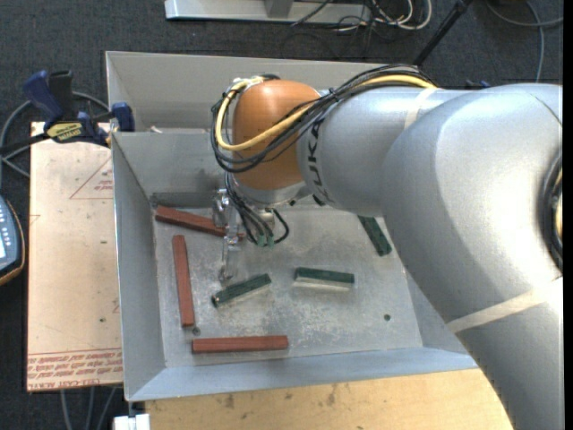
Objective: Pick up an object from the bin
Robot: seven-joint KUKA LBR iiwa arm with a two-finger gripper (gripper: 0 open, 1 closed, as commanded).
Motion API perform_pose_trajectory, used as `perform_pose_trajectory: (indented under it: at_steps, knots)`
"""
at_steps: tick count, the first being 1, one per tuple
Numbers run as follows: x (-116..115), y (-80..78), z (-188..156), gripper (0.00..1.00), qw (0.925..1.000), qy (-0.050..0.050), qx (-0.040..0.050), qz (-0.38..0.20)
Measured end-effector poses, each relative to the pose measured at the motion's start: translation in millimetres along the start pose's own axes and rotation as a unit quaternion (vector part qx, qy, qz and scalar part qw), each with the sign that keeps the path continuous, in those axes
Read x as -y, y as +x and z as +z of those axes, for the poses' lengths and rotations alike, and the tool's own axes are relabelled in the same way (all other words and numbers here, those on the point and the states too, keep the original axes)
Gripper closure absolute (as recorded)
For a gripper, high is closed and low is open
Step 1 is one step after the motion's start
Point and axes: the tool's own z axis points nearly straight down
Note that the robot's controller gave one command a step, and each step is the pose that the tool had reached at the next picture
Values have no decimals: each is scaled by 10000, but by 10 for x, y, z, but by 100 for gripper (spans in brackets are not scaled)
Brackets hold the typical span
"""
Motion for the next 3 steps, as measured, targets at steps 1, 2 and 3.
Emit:
perform_pose_trajectory:
  at_steps: [1, 2, 3]
  knots:
    - [1, -33, -64, 100, 10000, -10, 42, 15]
    - [-225, 469, -922, 100, 9999, -15, 42, 138]
    - [180, 818, -589, 100, 9998, 20, -22, 197]
